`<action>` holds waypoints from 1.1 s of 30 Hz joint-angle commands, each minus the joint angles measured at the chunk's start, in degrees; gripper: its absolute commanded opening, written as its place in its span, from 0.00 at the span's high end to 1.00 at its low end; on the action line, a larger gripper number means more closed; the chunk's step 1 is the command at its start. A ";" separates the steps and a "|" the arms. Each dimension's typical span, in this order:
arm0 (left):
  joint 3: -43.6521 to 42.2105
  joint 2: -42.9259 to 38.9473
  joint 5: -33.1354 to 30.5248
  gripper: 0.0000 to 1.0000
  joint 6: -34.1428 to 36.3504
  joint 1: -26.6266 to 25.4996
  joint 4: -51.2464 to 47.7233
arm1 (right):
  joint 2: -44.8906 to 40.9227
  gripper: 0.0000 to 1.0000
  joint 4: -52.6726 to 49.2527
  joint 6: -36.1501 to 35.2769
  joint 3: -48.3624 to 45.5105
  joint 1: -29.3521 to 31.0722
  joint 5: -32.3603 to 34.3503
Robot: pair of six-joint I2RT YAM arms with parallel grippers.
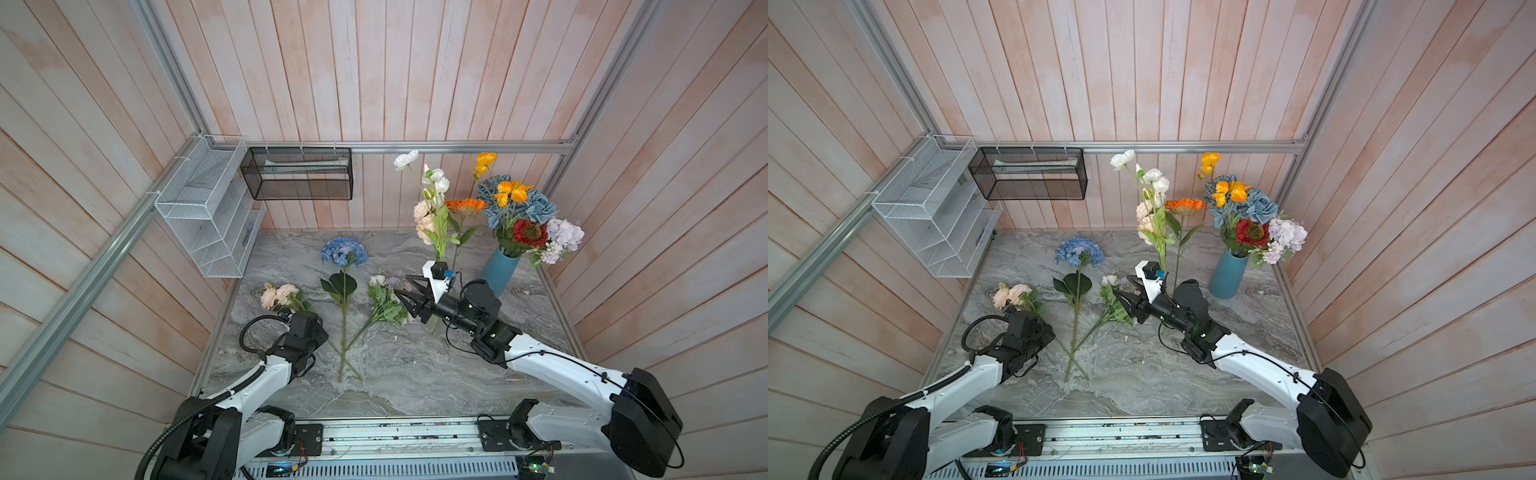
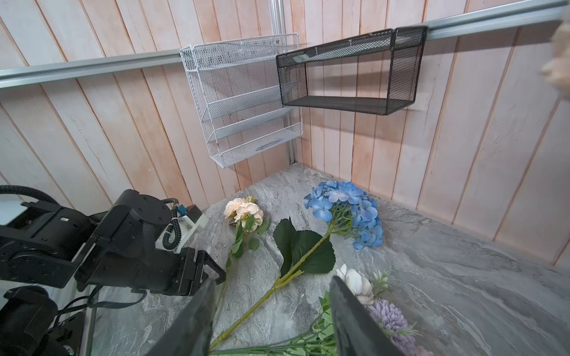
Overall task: Arrange the flowers into the vase
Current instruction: 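Grasp the peach rose stem with the left gripper while the right approaches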
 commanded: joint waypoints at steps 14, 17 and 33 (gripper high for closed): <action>5.77 13.29 -6.03 0.68 2.76 -0.14 8.80 | 4.34 0.41 1.05 -1.67 2.47 1.34 4.59; 5.89 14.77 -5.76 0.82 3.11 -0.14 9.12 | 3.59 0.41 0.87 -1.85 2.08 1.40 5.05; 7.94 2.95 -8.90 1.00 5.60 -0.14 7.23 | 3.67 0.40 -0.46 -1.24 4.30 2.00 0.77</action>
